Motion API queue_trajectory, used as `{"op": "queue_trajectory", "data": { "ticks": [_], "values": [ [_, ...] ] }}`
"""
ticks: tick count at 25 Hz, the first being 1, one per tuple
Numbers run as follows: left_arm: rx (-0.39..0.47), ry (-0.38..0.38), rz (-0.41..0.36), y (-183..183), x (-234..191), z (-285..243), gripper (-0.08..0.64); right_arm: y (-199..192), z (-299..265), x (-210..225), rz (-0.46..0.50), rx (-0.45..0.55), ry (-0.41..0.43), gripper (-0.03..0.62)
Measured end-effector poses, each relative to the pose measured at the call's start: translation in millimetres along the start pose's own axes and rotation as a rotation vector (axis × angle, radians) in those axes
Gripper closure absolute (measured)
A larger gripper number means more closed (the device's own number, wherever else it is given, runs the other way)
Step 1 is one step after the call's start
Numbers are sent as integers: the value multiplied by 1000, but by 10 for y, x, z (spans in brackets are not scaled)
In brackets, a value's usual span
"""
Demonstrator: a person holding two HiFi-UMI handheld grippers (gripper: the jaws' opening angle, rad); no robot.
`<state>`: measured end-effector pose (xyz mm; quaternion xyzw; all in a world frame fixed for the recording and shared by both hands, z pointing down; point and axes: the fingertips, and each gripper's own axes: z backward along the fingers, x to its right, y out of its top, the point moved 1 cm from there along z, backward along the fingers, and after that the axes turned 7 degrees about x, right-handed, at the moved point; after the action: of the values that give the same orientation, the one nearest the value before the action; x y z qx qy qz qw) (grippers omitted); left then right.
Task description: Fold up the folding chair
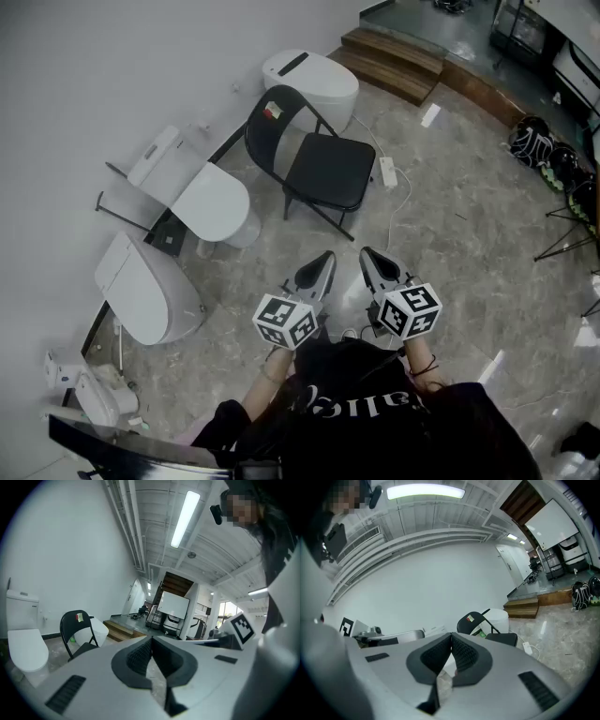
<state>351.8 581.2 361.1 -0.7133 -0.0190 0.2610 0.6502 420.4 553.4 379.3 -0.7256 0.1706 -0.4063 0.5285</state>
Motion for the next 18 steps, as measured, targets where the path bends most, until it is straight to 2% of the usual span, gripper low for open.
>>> {"op": "queue_trajectory", "data": {
  "ticks": [8,12,18],
  "values": [
    [8,5,20,84,-555,-304,557,-5,-553,120,-9,-2,-1,580],
    [-2,-17,36,175,-947,-565,557,24,-947,234,-6,-3,-29,580],
    [-49,-86,35,494,-1547,-918,557,324,-1756,368,-15,44,-61,580]
  ]
}}
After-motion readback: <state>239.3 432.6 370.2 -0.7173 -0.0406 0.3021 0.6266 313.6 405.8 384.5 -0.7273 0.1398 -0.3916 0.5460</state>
